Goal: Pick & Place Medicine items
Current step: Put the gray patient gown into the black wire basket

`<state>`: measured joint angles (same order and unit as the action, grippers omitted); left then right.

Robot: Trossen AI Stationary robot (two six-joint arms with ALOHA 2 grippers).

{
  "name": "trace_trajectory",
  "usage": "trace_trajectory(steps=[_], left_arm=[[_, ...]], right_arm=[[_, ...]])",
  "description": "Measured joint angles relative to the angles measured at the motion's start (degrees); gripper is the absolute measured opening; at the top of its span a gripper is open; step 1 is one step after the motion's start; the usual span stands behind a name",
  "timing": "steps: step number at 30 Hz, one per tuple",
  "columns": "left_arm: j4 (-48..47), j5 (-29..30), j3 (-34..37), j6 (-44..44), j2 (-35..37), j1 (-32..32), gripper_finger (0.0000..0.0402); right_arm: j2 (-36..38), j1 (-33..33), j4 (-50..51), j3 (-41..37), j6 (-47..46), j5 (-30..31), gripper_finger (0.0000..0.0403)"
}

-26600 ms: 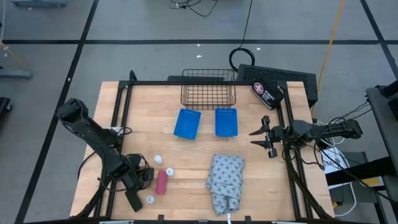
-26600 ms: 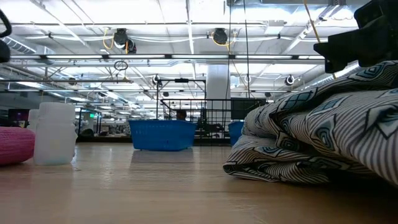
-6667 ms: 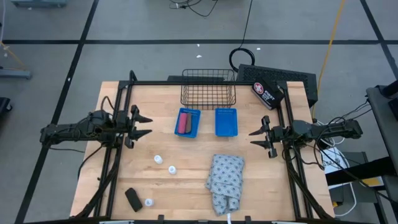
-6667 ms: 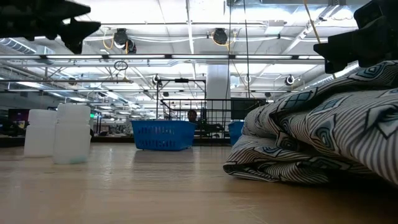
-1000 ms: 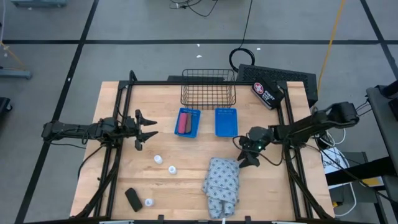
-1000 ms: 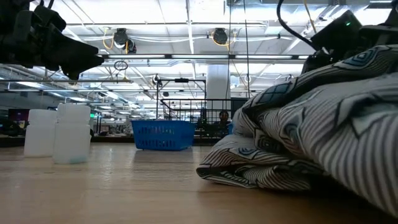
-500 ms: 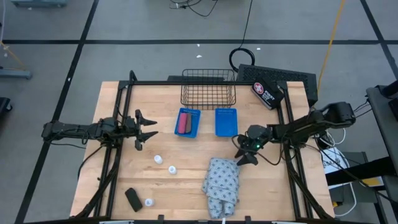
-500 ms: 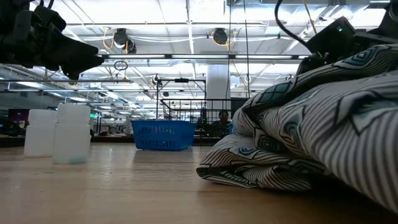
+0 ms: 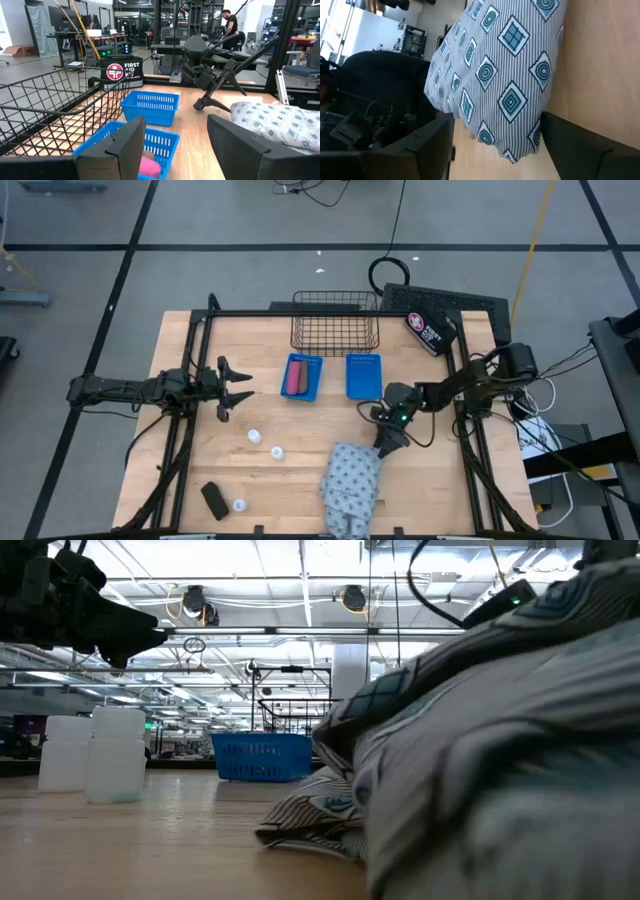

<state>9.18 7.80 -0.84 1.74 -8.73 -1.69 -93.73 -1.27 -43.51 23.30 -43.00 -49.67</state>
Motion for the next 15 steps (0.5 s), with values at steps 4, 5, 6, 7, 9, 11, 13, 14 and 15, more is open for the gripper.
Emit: trace_trajectory(steps=[4, 5, 6, 7, 9, 11, 13, 14, 15], left_arm=[[0.0, 0.0, 0.0, 0.0, 0.0, 0.0, 0.0223], [0.0, 0.0, 0.0, 0.0, 0.0, 0.0, 0.0223], [-0.1, 0.0, 0.0, 0.0, 0.0, 0.0, 0.0223], [0.0, 0.0, 0.0, 0.0, 0.0, 0.0, 0.0223], [0.0, 0.0, 0.0, 0.0, 0.0, 0.0, 0.0223], [0.0, 0.0, 0.0, 0.0, 0.0, 0.0, 0.0223], [0.0, 0.1, 0.0, 0.0, 0.0, 0.0, 0.0223], [-0.2, 0.1, 0.0, 0.0, 0.0, 0.0, 0.0223], [-0.1, 0.1, 0.0, 0.0, 0.0, 0.0, 0.0223]], right_arm=[[-3.3, -0.7, 0.2, 3.9, -0.6, 0.0, 0.0286], [-3.9, -0.9, 0.2, 4.5, -0.9, -0.1, 0.0286], [-4.5, -1.0, 0.2, 5.2, -0.9, -0.1, 0.0286], [-5.0, -1.0, 0.2, 5.7, -0.9, -0.1, 0.0286], [-5.5, -1.2, 0.0, 6.0, 0.3, 0.0, 0.0286], [-5.8, -1.4, 0.0, 6.0, 2.9, 0.5, 0.0286], [-5.9, -1.8, 0.1, 6.0, 8.1, 2.4, 0.0286], [-5.8, -1.9, 0.0, 5.9, 10.6, 3.4, 0.0286], [-5.6, -1.9, 0.2, 5.9, 12.7, 4.3, 0.0286]])
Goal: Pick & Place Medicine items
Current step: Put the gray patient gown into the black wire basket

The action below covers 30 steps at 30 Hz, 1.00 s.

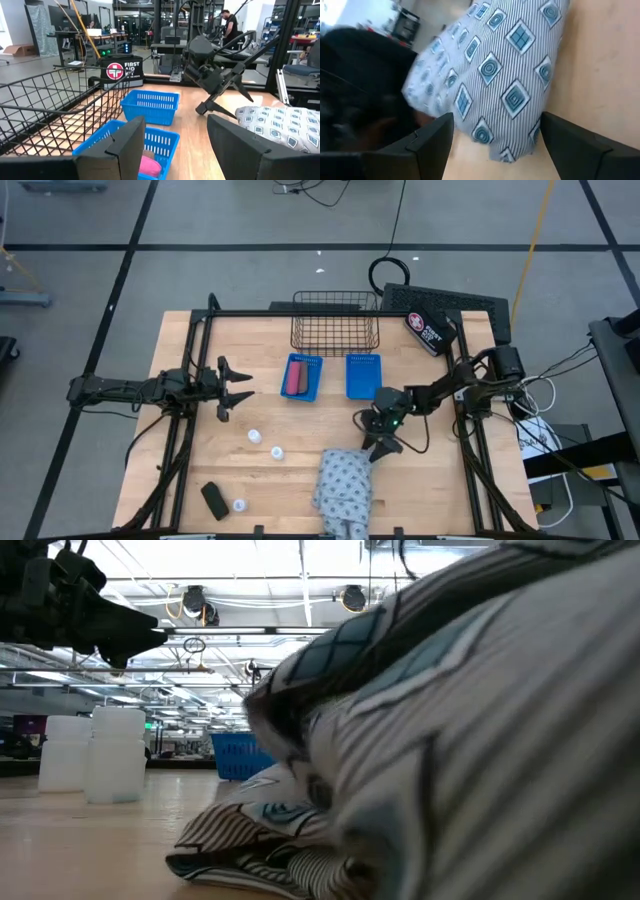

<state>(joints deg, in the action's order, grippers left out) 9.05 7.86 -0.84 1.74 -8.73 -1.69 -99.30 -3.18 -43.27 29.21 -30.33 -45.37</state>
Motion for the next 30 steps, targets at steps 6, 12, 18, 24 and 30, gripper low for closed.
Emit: trace_trajectory(steps=[6, 12, 18, 24, 30], left_arm=[[0.1, 0.1, 0.0, 0.0, 0.0, 0.0, 0.0223], [0.1, 0.1, 0.0, 0.0, 0.0, 0.0, 0.0223], [0.1, 0.1, 0.0, 0.0, 0.0, 0.0, 0.0223], [-0.1, 0.1, 0.0, 0.0, 0.0, 0.0, 0.0223], [0.2, 0.1, 0.0, 0.0, 0.0, 0.0, 0.0223]], right_arm=[[5.0, 1.5, 0.2, -0.1, 4.4, 3.6, 0.0286], [14.4, 0.1, 2.6, -0.1, 8.9, 9.5, 0.0286], [22.6, -9.4, 21.7, 3.8, 24.7, 26.2, 0.0286], [22.1, -19.4, 41.0, 10.9, 40.2, 47.3, 0.0305], [22.0, -25.7, 42.0, 12.0, 46.5, 56.0, 0.0329]])
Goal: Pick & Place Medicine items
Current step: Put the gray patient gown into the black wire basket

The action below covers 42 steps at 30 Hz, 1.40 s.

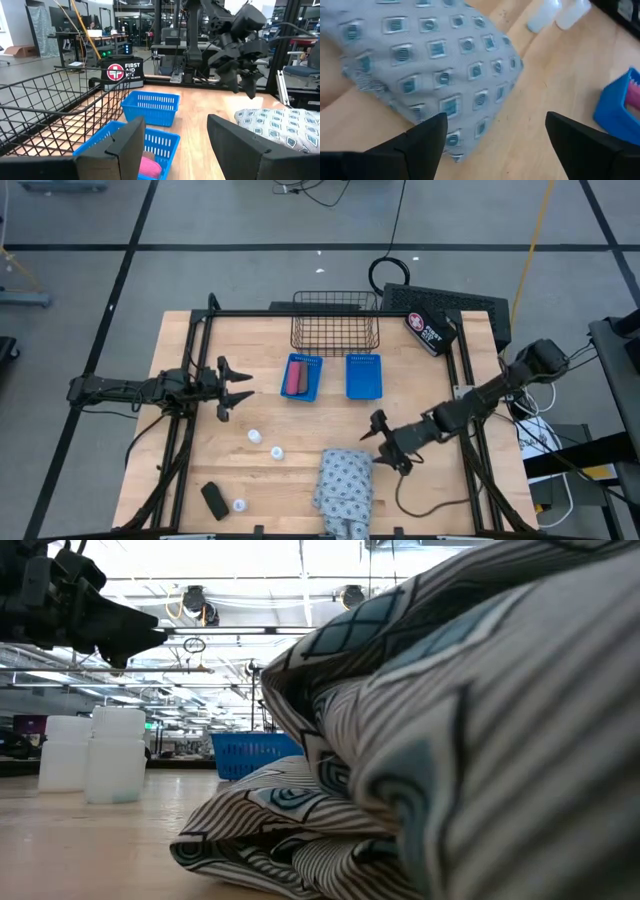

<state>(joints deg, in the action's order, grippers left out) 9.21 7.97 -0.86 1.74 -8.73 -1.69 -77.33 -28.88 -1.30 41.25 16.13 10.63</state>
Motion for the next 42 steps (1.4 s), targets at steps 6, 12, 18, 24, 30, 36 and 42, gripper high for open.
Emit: trace_trajectory(steps=[6, 12, 18, 24, 30, 36, 42], left_arm=[[-0.2, 0.0, 0.0, 0.0, 0.0, 0.0, 0.0223], [0.0, 0.0, 0.0, 0.0, 0.0, 0.0, 0.0223], [0.0, 0.0, 0.0, 0.0, 0.0, 0.0, 0.0223], [0.0, 0.0, 0.0, 0.0, 0.0, 0.0, 0.0223], [0.0, 0.1, 0.0, 0.0, 0.0, 0.0, 0.0223], [0.0, 0.1, 0.0, 0.0, 0.0, 0.0, 0.0223], [0.0, 0.1, 0.0, 0.0, 0.0, 0.0, 0.0223]], right_arm=[[-2.1, -7.7, -1.0, 0.0, 4.4, 4.3, 0.0320], [-10.0, -13.3, -3.9, 0.0, 12.1, 12.7, 0.0314], [-17.5, -15.7, -15.4, 0.0, 19.2, 13.4, 0.0314], [-20.8, -15.6, -22.2, 0.0, 26.1, 13.3, 0.0314], [-24.2, -13.1, -23.4, 0.2, 31.6, 11.7, 0.0314], [-27.3, -11.0, -25.2, 0.3, 35.7, 10.1, 0.0311], [-27.5, -9.9, -26.1, 0.2, 35.3, 9.9, 0.0271]])
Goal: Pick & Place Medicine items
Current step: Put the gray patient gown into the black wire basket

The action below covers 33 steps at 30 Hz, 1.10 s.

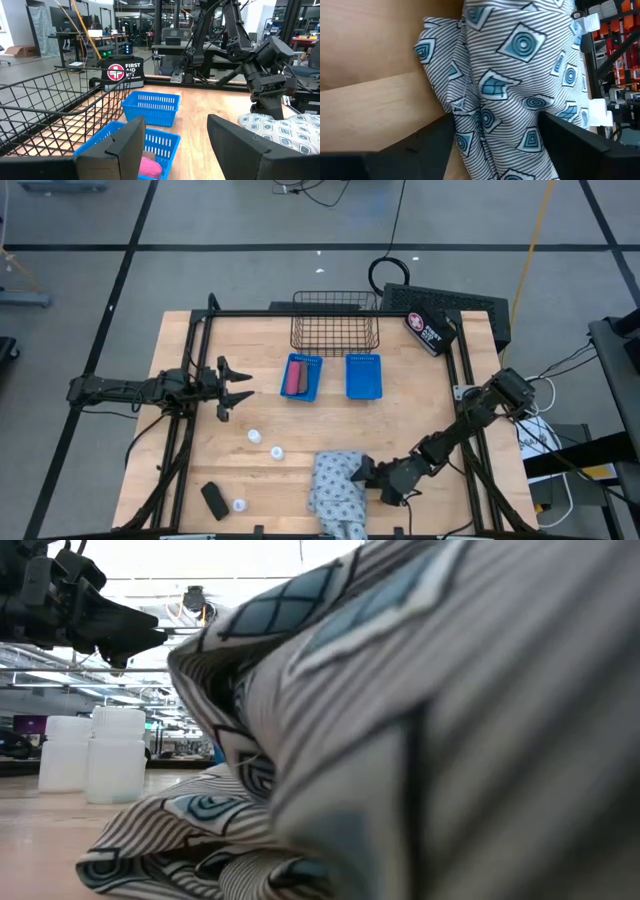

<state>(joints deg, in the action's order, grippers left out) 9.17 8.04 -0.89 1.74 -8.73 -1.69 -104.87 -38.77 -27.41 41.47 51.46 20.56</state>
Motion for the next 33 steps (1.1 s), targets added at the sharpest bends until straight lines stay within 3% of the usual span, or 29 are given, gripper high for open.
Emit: trace_trajectory(steps=[9, 17, 24, 33], left_arm=[[0.0, 0.0, 0.0, 0.0, 0.0, 0.0, 0.0223], [0.0, 0.0, 0.0, 0.0, 0.0, 0.0, 0.0223], [0.0, 0.0, 0.0, 0.0, 0.0, 0.0, 0.0223], [-0.1, 0.0, 0.0, 0.0, 0.0, 0.0, 0.0223]], right_arm=[[-0.1, 2.2, -2.6, -0.1, -5.2, 0.0, 0.0148], [-0.3, 4.5, -2.7, -0.2, -16.6, -2.8, 0.0019], [3.5, 4.8, -2.2, -0.5, -29.4, -2.5, 0.0018], [17.5, 4.4, 4.0, -0.4, -36.4, -2.6, 0.0018]])
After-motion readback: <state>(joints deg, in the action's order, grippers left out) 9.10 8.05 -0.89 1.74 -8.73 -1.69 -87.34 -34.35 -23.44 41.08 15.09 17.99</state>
